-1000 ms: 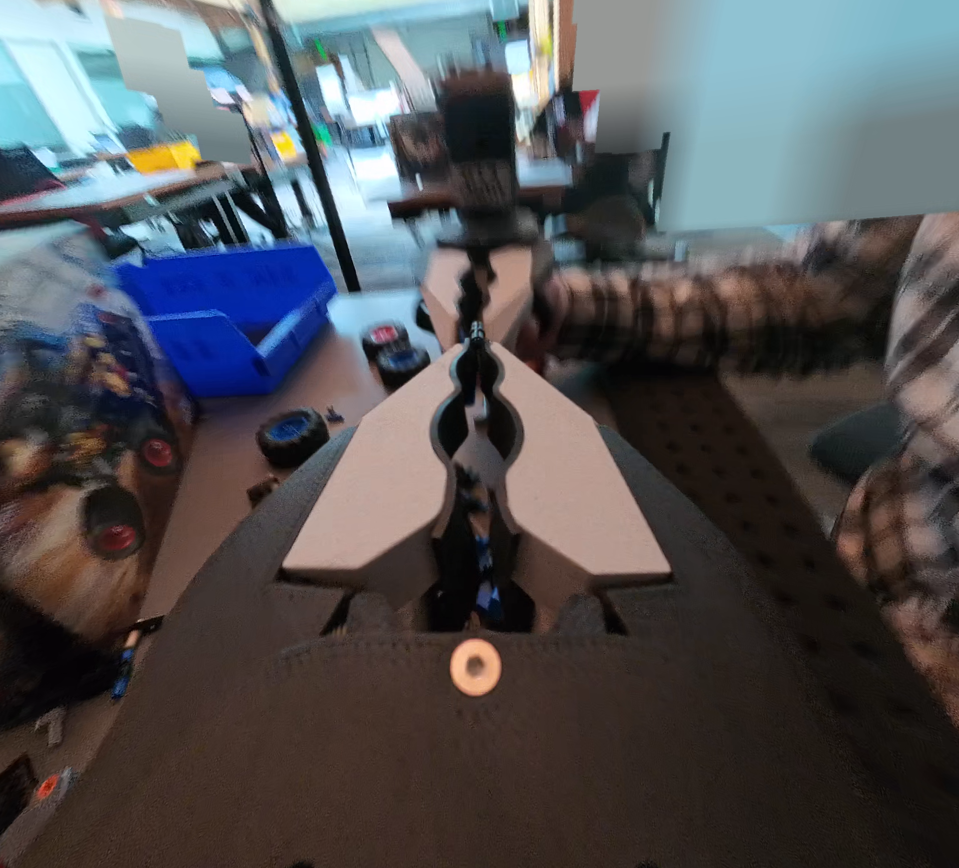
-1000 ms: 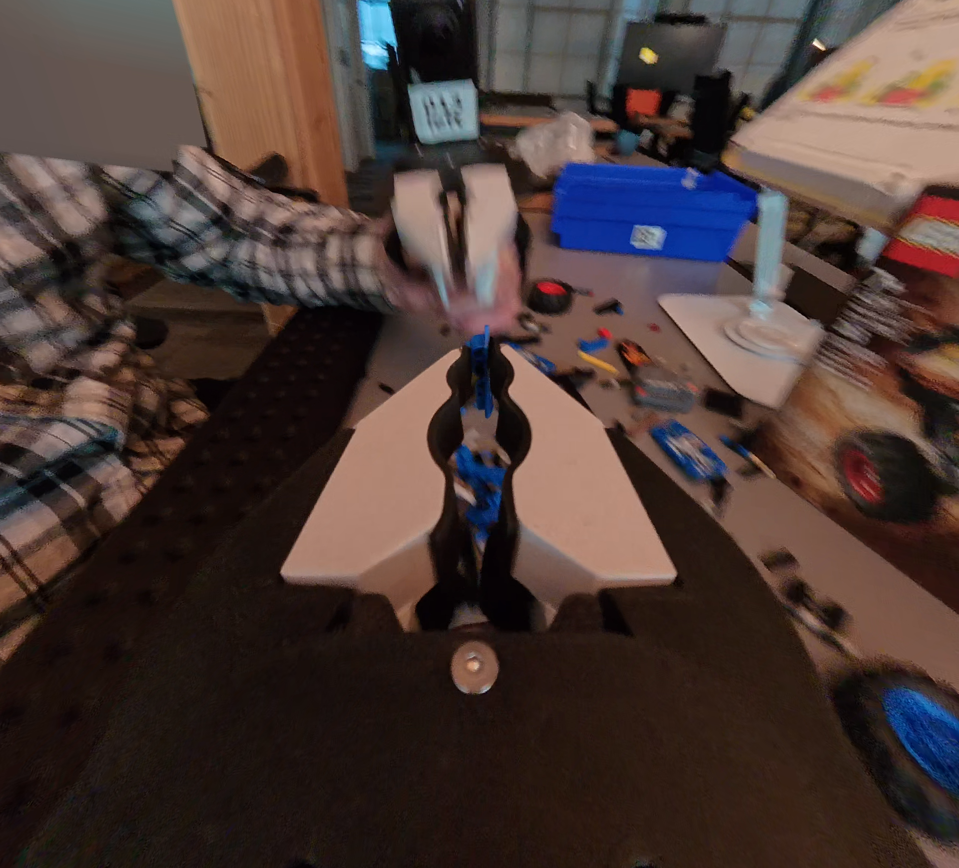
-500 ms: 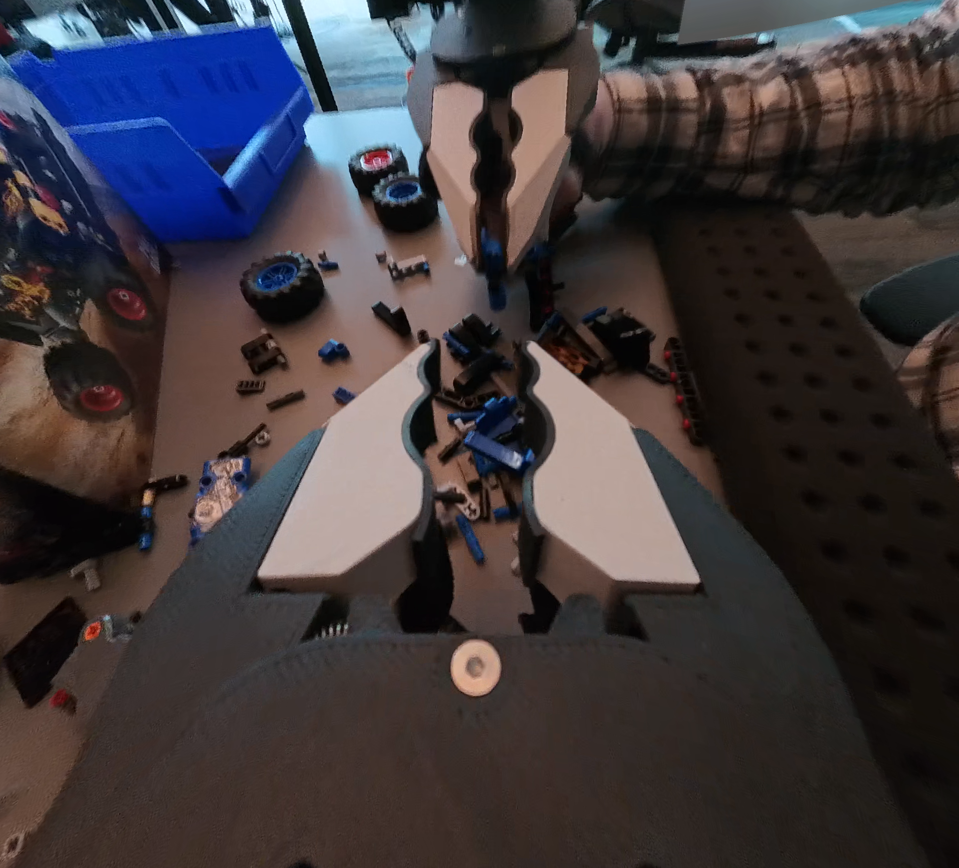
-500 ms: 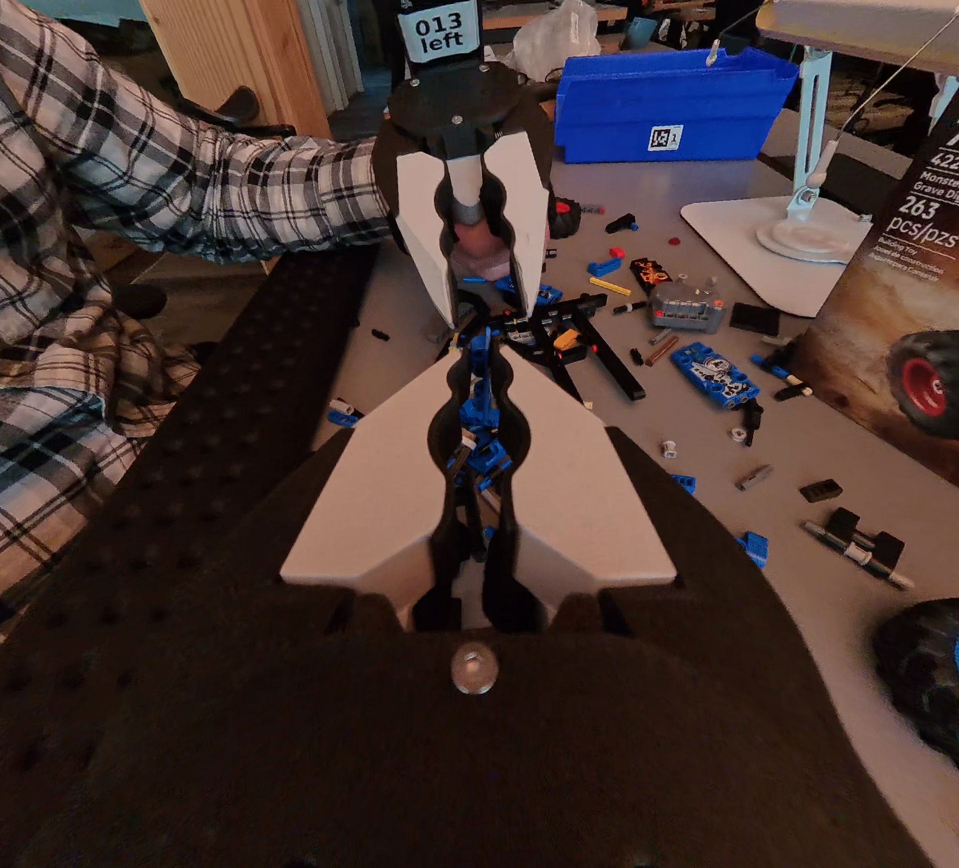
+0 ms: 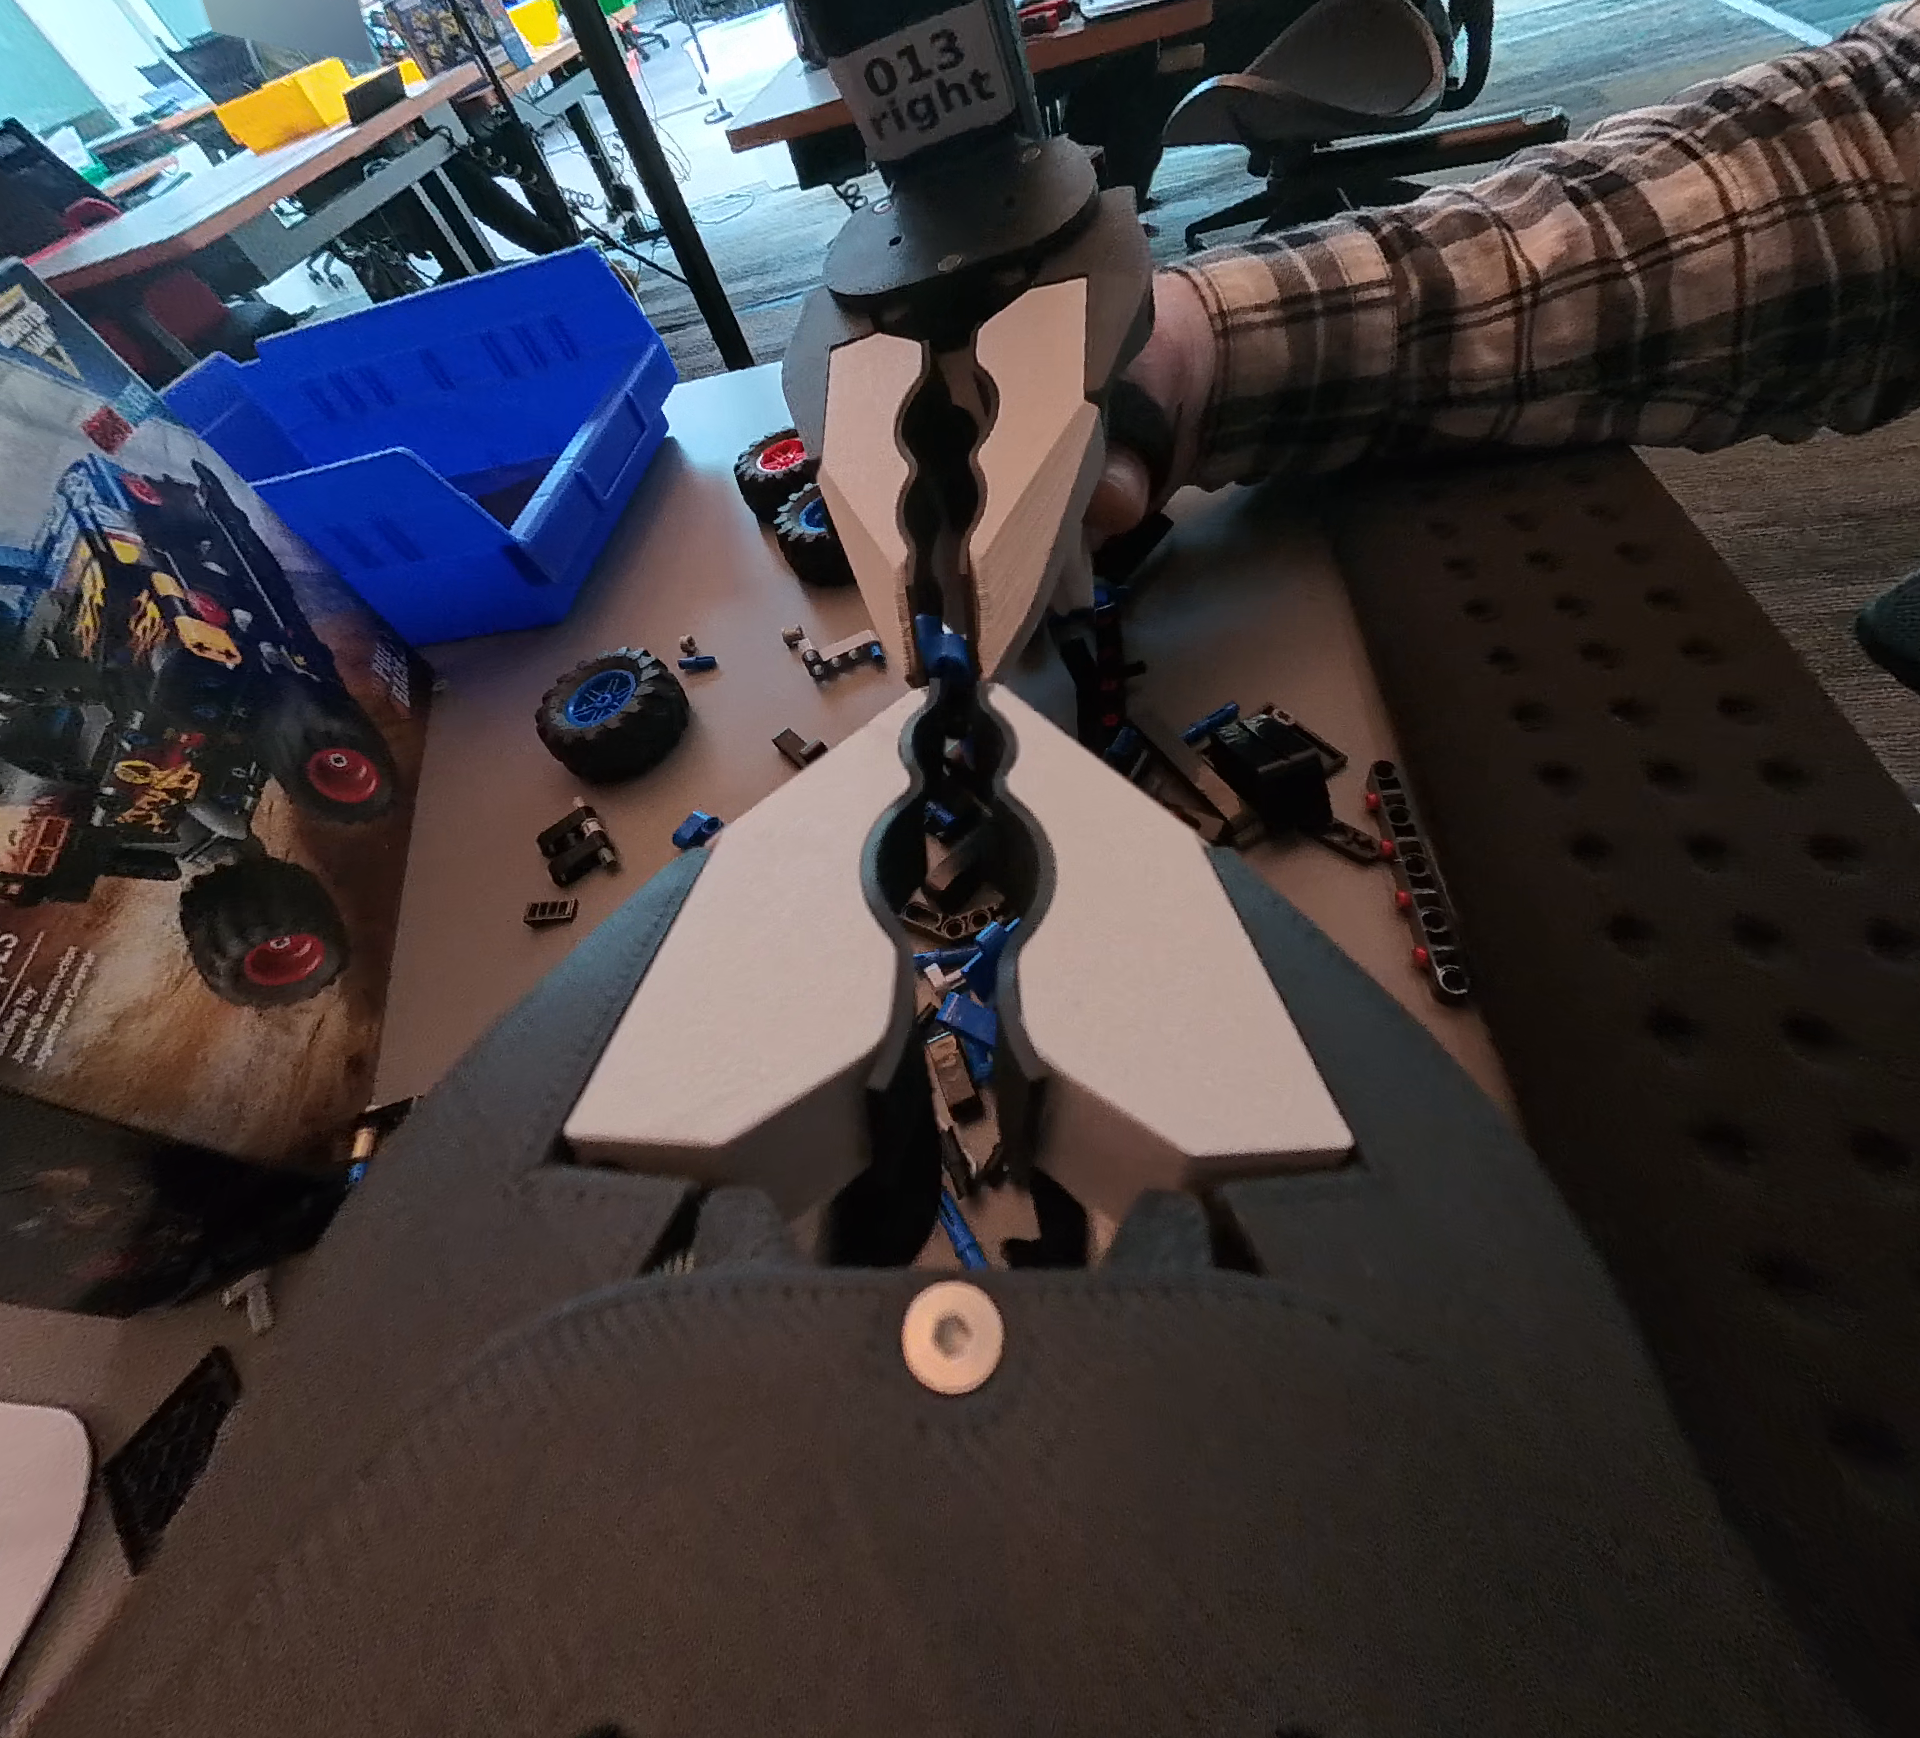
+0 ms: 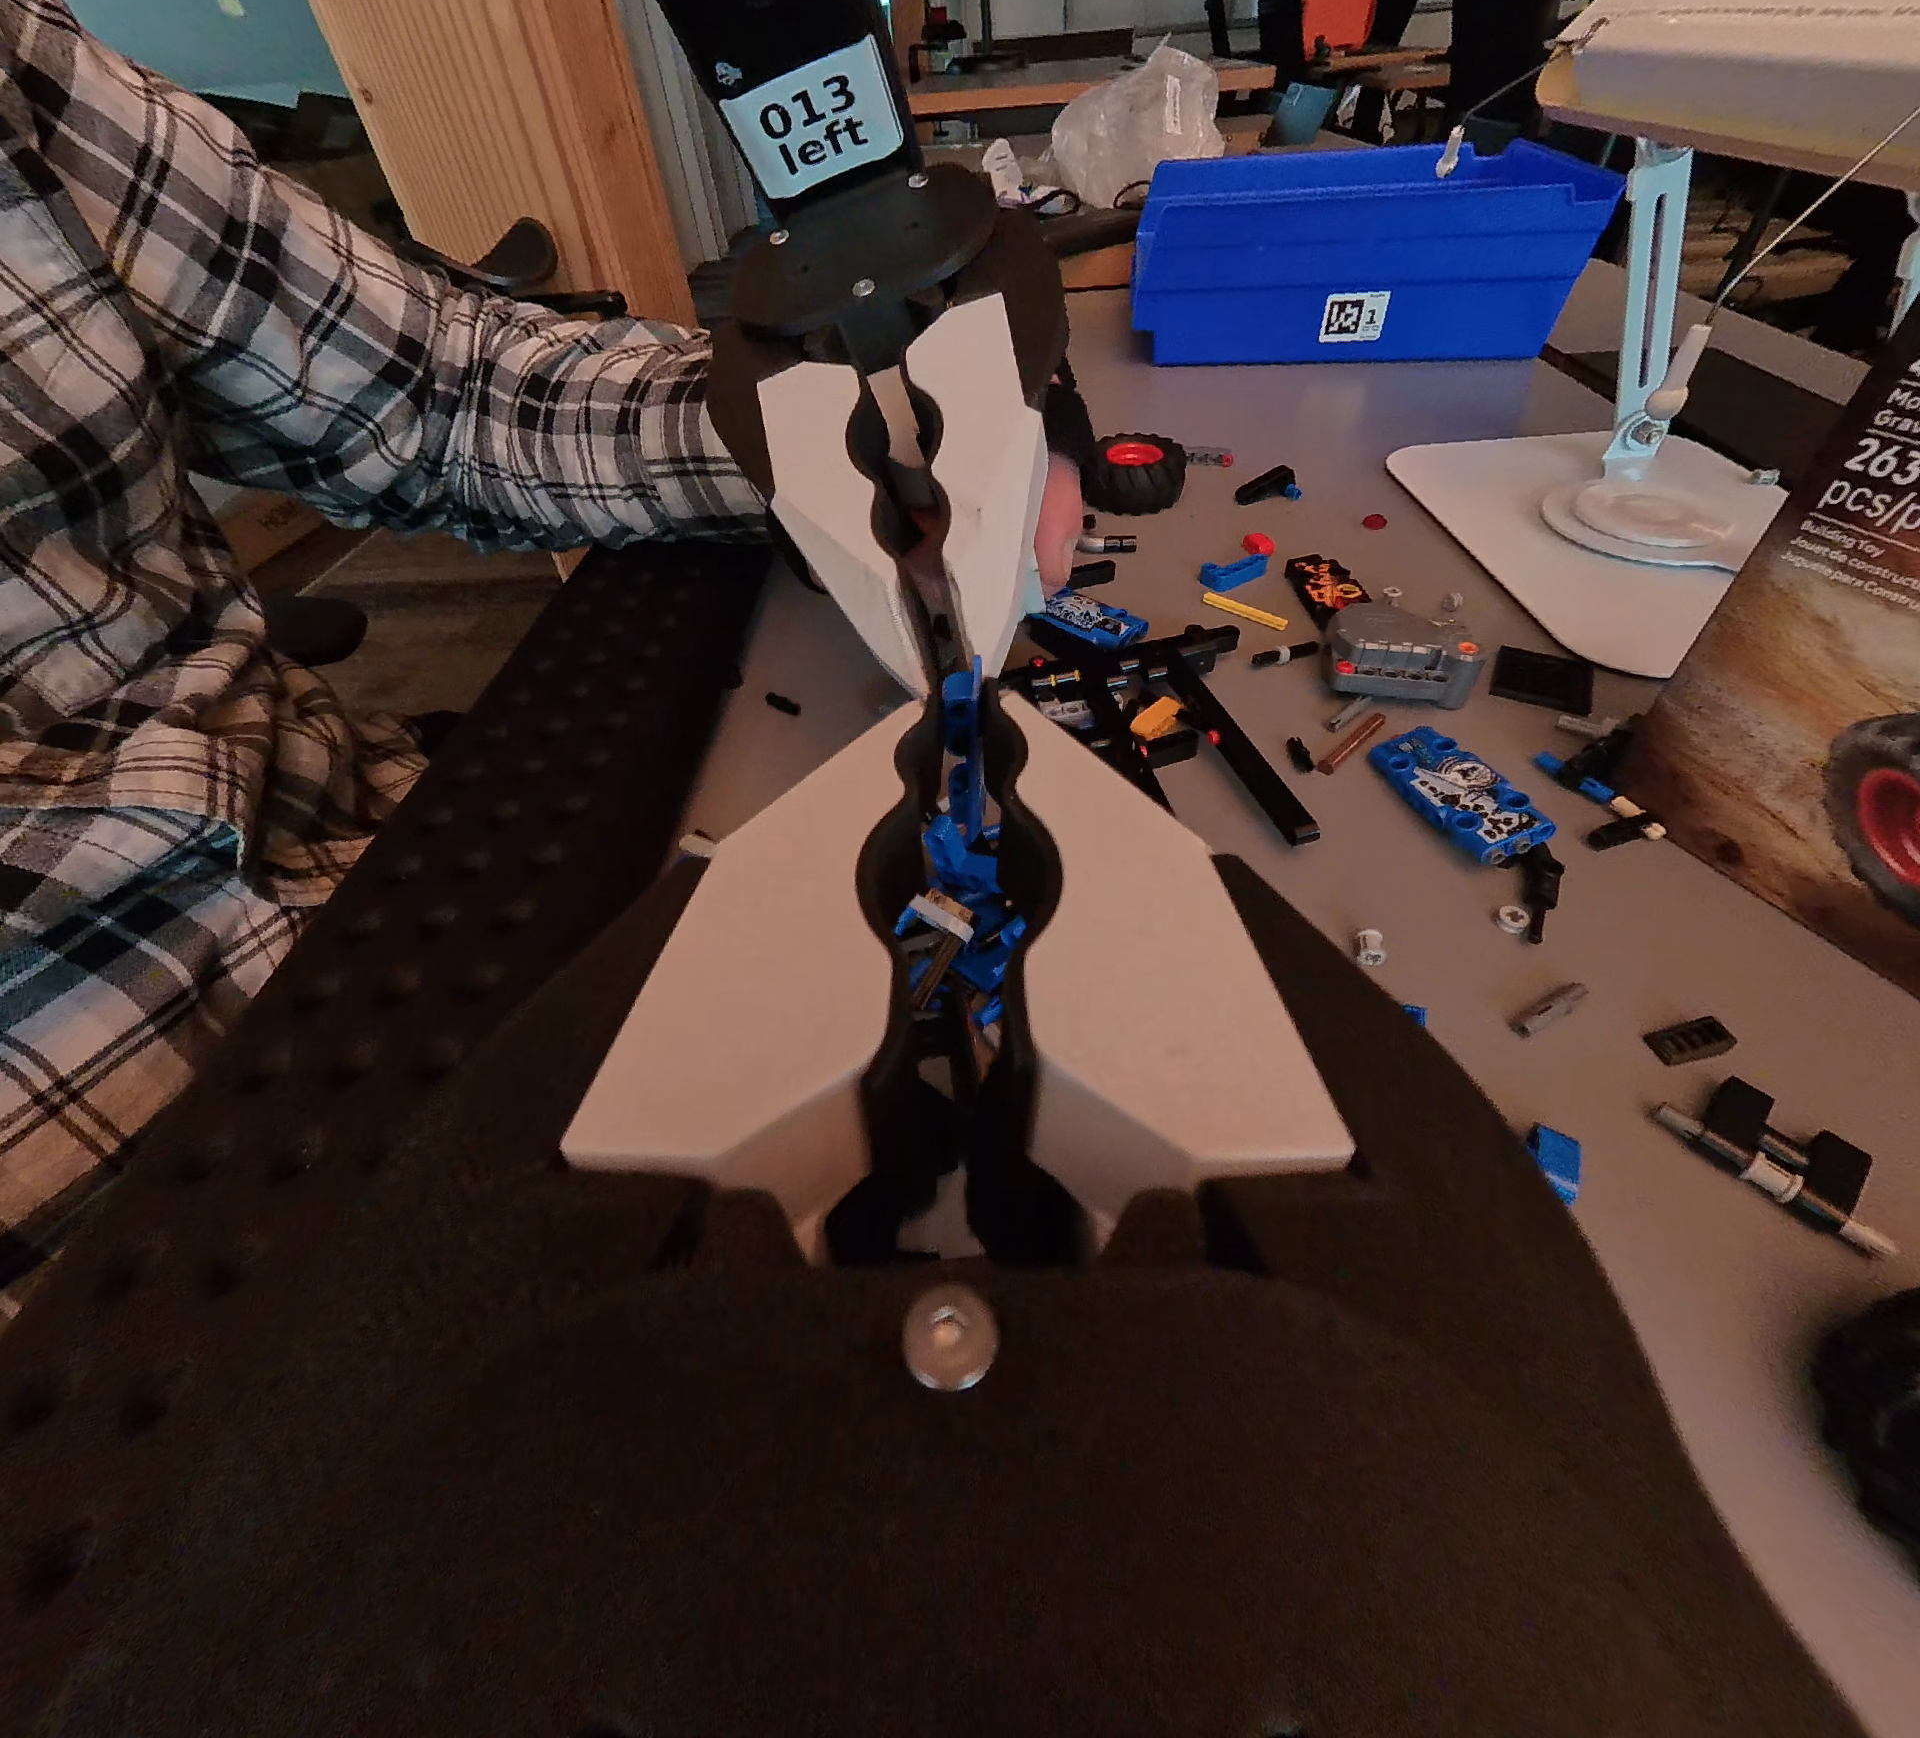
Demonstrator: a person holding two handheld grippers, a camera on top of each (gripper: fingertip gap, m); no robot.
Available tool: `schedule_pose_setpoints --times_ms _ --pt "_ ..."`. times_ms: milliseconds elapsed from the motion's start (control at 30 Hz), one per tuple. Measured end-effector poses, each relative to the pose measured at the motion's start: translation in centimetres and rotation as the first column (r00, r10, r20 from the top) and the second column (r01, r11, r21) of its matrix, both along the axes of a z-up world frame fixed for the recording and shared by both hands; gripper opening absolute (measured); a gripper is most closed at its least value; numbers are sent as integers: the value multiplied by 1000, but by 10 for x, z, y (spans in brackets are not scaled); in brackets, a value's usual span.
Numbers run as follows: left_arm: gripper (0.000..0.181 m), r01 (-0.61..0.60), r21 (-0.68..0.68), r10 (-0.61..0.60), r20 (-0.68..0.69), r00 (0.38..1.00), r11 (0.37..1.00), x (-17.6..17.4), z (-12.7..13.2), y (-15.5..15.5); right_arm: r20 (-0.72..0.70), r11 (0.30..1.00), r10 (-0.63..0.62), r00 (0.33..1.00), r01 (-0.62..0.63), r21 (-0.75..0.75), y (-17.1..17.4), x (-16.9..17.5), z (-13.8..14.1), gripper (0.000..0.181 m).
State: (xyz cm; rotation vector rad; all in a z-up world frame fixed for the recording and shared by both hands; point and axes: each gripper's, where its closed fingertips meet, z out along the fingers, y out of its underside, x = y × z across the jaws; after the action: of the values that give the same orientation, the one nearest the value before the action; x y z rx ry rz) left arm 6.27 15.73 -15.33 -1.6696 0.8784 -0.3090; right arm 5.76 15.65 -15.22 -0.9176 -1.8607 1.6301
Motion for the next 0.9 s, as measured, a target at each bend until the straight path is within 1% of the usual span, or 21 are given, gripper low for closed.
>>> schedule_pose_setpoints --times_ms 167,233,300,500,633,667,700,733,767,800,833,867,900 --pt "15 -11 -23 11 4 1000 1000 -2 -4 1 -30 1000 3 1000 -3 -19 0 2 7 5" --pt "13 10 -24 -10 23 1000 1000 2 -1 -2 -32 1000 0 999 0 -15 1 2 7 5" --pt "4 6 -8 -6 7 1000 1000 3 -1 -1 -36 1000 11 999 -11 -11 -2 2 7 5" --pt "1 24 6 -24 52 998 1000 6 7 -6 -77 1000 23 997 -23 10 -7 6 14 6" --pt "0 55 51 -62 138 988 997 10 30 -15 -161 999 27 987 -23 27 -14 11 34 5" --pt "0 47 71 -59 182 982 996 7 41 -18 -177 1000 25 984 -22 19 -12 14 39 5" --pt "0 18 125 -58 325 944 992 -9 70 -23 -158 999 -18 987 24 37 0 14 34 5" --pt "0 -41 165 -22 364 931 985 -32 88 -26 -145 998 -57 988 63 33 12 17 29 5" --pt "0 -84 168 33 286 958 982 -45 82 -25 -153 998 -65 986 63 -20 17 21 33 4" --pt "1 -53 90 33 213 976 995 -42 61 -23 -151 997 -66 986 61 -37 17 21 34 5" --pt "1 -17 9 16 162 987 1000 -37 39 -22 -128 998 -57 990 55 -16 15 18 30 5" --pt "1 -13 -13 14 84 996 1000 -35 24 -21 -95 999 -47 994 48 10 13 15 23 6" --pt "1 -2 -68 3 15 1000 998 -35 9 -21 -71 998 -55 996 57 31 15 13 17 5"
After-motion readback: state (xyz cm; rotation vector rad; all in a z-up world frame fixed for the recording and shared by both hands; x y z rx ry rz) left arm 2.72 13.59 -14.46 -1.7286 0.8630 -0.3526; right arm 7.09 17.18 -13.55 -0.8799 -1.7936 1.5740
